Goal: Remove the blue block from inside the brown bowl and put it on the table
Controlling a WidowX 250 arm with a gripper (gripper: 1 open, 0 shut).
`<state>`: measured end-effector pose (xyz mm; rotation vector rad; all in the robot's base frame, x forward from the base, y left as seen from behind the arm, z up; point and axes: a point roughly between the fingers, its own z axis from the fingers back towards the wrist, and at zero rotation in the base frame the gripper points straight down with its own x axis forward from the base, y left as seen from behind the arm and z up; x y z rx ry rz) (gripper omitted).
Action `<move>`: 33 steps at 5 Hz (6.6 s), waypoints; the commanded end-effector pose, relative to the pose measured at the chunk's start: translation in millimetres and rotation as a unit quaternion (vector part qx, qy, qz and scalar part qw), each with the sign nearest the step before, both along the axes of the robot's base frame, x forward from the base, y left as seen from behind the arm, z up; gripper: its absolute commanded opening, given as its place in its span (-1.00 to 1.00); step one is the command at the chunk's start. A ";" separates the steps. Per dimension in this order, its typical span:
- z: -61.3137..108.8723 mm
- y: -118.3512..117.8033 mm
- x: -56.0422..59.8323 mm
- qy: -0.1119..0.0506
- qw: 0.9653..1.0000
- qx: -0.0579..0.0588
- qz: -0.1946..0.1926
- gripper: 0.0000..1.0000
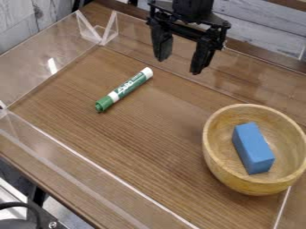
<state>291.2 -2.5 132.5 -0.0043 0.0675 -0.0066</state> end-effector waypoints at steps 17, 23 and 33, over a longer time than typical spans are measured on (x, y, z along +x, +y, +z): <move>-51.4 -140.7 -1.3 -0.107 0.982 -0.095 0.119 1.00; -62.5 -142.6 -2.3 -0.124 0.979 -0.093 0.133 1.00; -132.6 -146.9 -1.7 -0.116 0.975 -0.081 0.170 1.00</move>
